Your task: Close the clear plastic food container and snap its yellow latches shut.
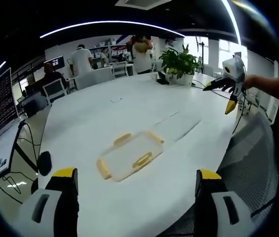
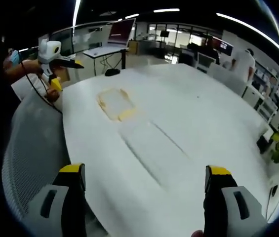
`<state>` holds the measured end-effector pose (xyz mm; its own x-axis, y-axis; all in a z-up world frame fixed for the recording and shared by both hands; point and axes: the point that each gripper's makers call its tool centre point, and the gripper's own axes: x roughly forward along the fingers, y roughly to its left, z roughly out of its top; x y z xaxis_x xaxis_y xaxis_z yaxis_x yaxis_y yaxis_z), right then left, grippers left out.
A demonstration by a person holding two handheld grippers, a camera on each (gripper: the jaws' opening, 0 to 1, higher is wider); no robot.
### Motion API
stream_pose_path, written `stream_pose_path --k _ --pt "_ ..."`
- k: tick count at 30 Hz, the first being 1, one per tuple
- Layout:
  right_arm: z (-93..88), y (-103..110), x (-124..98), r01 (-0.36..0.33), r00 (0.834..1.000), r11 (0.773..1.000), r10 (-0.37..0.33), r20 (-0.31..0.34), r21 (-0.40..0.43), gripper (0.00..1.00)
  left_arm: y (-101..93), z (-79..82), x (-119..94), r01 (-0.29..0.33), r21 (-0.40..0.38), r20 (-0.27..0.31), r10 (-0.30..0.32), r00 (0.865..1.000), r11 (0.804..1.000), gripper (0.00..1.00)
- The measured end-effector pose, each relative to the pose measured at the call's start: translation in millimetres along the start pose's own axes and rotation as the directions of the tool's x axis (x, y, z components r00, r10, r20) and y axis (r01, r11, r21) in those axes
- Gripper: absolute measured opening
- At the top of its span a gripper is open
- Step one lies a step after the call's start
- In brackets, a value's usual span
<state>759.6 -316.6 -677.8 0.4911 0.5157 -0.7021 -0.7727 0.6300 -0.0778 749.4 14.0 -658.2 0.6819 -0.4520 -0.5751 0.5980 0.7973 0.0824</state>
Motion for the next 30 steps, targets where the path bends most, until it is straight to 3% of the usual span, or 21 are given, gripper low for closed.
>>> stream_pose_path --k 13,30 --pt "11.8 -3.6 14.6 -0.054 0.998 0.996 0.052 -0.026 -0.068 0.98 24.4 1.6 12.3 0.021 0.040 -0.010 -0.020 1.000 0.999 0.95" --pt "34.2 -9.6 40.1 -0.103 0.995 0.987 0.100 -0.031 -0.124 0.96 42.6 3.8 27.9 0.047 0.055 -0.015 -0.047 0.999 0.997 0.93"
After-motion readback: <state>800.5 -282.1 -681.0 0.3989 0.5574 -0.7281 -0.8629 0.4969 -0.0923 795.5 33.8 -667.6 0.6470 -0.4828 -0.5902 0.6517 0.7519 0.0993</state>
